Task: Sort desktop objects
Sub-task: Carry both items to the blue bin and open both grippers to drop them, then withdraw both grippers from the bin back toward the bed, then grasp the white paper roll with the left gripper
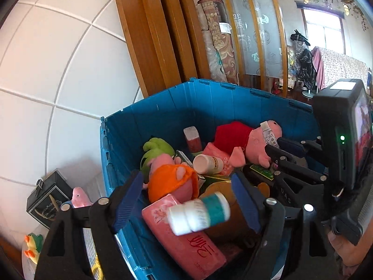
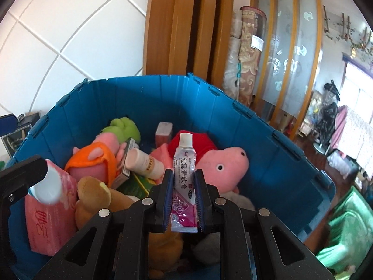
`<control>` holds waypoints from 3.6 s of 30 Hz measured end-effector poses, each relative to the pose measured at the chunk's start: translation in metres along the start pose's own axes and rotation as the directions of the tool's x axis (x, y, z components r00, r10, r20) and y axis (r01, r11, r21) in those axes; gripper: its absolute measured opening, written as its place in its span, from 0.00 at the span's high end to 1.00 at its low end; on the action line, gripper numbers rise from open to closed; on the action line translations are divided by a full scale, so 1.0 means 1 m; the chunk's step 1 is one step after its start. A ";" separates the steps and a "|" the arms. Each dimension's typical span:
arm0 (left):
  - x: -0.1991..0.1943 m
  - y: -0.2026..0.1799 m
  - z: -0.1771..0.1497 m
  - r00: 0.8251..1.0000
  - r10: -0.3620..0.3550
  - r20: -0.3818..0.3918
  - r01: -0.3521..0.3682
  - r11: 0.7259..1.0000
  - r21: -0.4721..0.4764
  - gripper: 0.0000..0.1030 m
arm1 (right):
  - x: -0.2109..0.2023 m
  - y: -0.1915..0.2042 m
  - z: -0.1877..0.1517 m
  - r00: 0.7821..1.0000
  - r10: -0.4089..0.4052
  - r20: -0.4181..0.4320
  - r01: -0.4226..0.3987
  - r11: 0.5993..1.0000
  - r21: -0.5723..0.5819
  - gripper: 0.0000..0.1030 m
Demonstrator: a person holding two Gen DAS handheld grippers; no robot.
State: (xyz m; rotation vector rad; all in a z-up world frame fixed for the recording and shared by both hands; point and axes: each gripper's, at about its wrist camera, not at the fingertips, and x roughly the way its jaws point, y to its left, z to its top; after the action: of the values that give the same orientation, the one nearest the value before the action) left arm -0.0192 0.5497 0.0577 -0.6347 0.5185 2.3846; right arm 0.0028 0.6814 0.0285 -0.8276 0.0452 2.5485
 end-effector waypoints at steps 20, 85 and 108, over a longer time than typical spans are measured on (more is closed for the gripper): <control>-0.004 0.018 -0.001 0.999 0.001 0.041 0.003 0.996 -0.091 0.20 | 0.000 0.005 -0.001 0.953 -0.281 0.111 0.283 0.959 -0.011 0.01; 0.146 0.462 -0.390 0.750 0.119 -0.650 -0.379 0.884 -0.276 0.15 | 0.134 0.471 -0.129 0.828 0.262 -0.496 -0.377 0.915 -0.146 0.00; 0.127 0.428 -0.411 0.795 0.015 -0.607 -0.417 0.739 -0.528 0.55 | 0.182 0.516 -0.153 0.753 0.260 -0.605 -0.356 0.933 -0.042 0.27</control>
State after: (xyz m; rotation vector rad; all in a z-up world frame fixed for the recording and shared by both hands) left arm -0.2546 0.0873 -0.2561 -1.7319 -0.0407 2.5720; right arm -0.2672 0.2700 -0.2547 -1.7946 0.1981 2.4919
